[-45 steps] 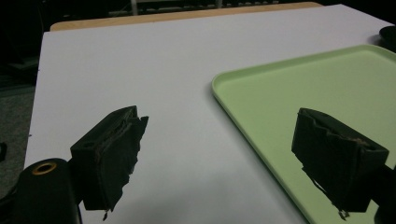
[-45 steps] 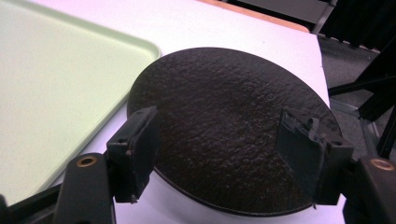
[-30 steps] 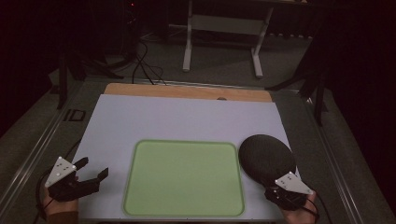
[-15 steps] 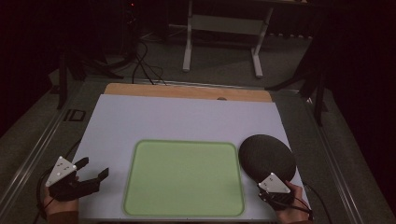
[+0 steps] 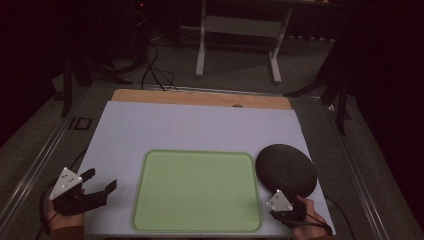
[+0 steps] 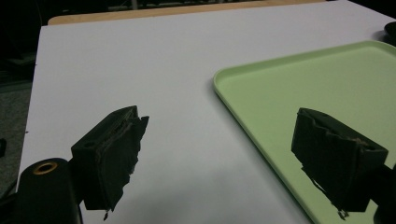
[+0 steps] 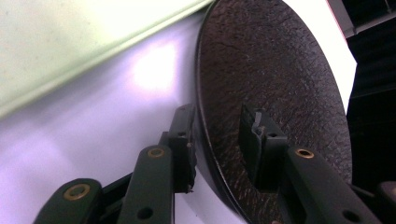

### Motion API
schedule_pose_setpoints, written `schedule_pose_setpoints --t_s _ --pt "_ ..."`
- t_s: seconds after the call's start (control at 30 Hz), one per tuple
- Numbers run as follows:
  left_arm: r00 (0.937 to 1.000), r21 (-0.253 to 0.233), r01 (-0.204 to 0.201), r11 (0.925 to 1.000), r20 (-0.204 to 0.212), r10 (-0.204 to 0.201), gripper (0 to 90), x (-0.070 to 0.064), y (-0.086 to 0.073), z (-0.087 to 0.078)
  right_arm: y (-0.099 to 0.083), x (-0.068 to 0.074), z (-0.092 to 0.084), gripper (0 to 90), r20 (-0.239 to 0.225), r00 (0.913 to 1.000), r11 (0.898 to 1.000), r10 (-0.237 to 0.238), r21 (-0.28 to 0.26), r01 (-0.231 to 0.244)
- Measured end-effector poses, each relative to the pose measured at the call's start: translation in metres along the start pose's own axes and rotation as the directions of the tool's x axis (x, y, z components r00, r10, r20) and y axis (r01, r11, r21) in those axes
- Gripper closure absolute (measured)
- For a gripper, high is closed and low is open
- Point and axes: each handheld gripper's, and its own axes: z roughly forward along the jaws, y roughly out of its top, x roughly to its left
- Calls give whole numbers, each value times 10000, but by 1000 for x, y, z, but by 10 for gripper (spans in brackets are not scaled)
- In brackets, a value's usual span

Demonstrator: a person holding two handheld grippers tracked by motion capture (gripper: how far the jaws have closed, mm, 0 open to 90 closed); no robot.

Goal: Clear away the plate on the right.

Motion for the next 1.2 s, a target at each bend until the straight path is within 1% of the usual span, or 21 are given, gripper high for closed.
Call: schedule_pose_setpoints --t_s 0.17,0.33,0.37,0.43,0.53,0.63,0.7,0.77,0.9,0.97,1.1,1.2 --pt "10000 9 -7 10000 7 7 161 0 0 0 1 4 3 693 154 9984 9982 -546 269 541" --pt "10000 8 1 10000 15 -2 161 0 0 0 2 8 7 738 535 9917 9916 -1166 624 1132" --pt "10000 17 -6 10000 14 6 161 0 0 0 3 9 8 744 587 9910 9911 -1200 659 1161" --pt "10000 15 -9 10000 16 9 161 0 0 0 4 11 9 751 790 9858 9868 -1484 768 1424" --pt "10000 19 -10 10000 19 10 161 0 0 0 5 15 13 750 1211 9740 9792 -1913 921 1809" --pt "10000 12 -5 10000 14 5 161 0 0 0 6 18 17 753 1398 9646 9713 -2234 1152 2082" --pt "10000 15 -9 10000 18 9 161 0 0 0 6 19 19 757 1542 9598 9681 -2347 1266 2164" --pt "10000 19 -15 10000 29 15 161 0 0 0 6 20 21 756 1622 9577 9673 -2379 1294 2184" --pt "10000 20 -14 10000 29 14 161 0 0 0 6 22 25 761 1844 9458 9588 -2673 1492 2419" --pt "10000 33 -15 10000 27 15 161 0 0 0 7 23 26 766 1904 9411 9555 -2793 1524 2527" --pt "10000 3 5 10000 43 -5 161 0 0 0 6 26 29 776 2128 9286 9489 -3042 1533 2757" --pt "10000 -1 5 10000 48 -5 161 0 0 1 7 26 31 751 2290 9224 9466 -3111 1614 2792"
